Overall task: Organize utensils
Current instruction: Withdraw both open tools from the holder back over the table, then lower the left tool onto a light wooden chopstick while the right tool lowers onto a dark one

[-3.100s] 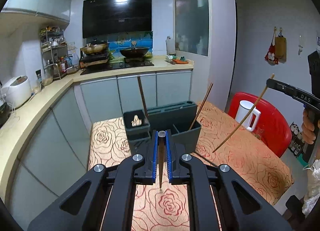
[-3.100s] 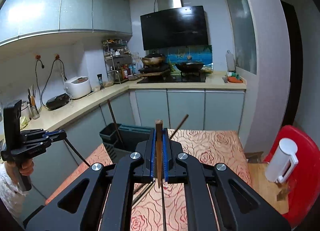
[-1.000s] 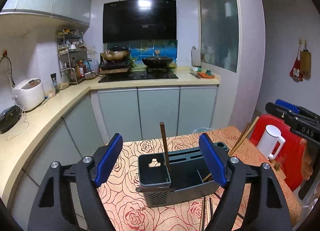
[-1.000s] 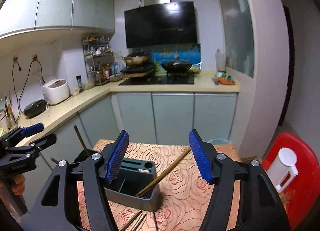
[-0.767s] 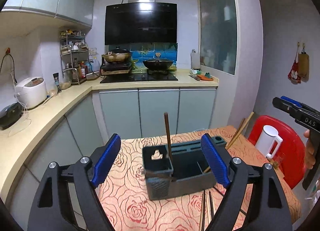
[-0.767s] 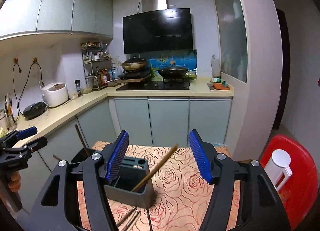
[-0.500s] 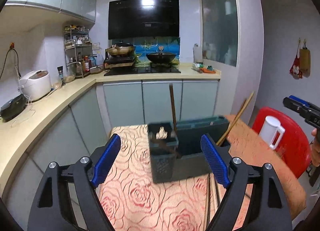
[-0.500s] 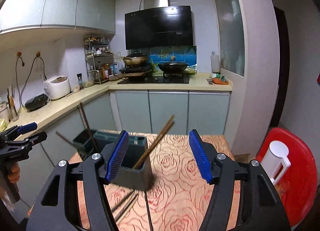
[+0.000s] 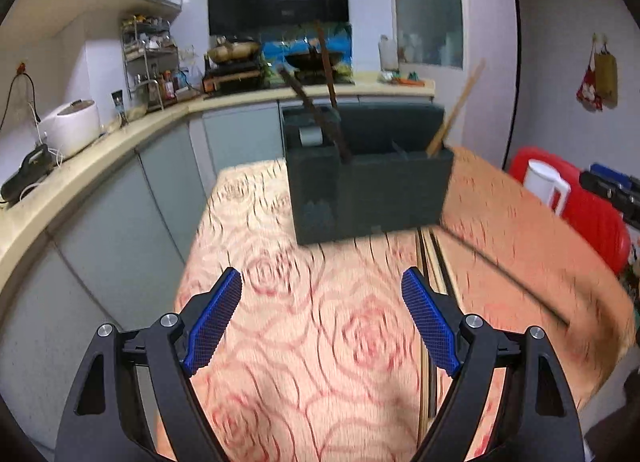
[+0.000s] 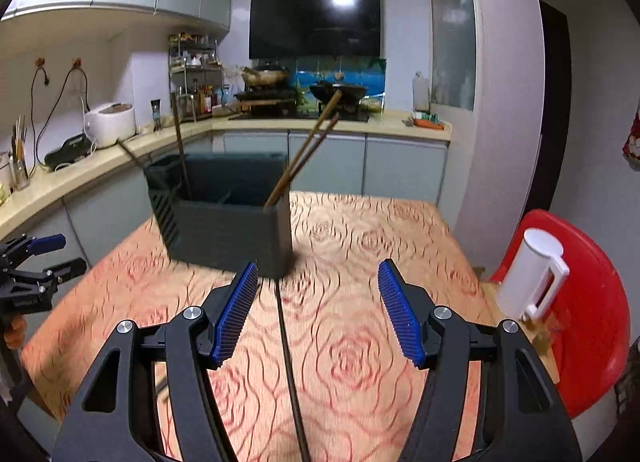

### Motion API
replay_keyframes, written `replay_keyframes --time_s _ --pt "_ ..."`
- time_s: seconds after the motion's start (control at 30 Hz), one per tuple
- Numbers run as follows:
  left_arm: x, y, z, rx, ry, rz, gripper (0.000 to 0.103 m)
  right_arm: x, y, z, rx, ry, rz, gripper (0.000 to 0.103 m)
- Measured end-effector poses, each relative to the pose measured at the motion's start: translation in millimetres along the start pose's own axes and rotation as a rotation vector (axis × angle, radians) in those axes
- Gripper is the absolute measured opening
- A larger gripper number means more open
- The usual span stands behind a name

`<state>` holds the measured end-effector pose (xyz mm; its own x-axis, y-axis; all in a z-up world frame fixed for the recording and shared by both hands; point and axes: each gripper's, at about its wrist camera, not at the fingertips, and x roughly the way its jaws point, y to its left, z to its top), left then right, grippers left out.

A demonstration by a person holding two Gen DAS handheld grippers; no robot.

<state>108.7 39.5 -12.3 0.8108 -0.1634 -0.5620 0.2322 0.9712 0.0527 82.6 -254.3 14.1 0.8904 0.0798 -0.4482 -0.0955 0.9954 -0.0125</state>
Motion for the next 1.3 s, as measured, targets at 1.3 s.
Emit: replay_keyframes --time_s 1.3 --pt "14.2 -26.8 -103.2 0.096 0.167 -0.145 0.040 1.1 -30.1 -101.3 0.100 0.197 -0.030 0.053"
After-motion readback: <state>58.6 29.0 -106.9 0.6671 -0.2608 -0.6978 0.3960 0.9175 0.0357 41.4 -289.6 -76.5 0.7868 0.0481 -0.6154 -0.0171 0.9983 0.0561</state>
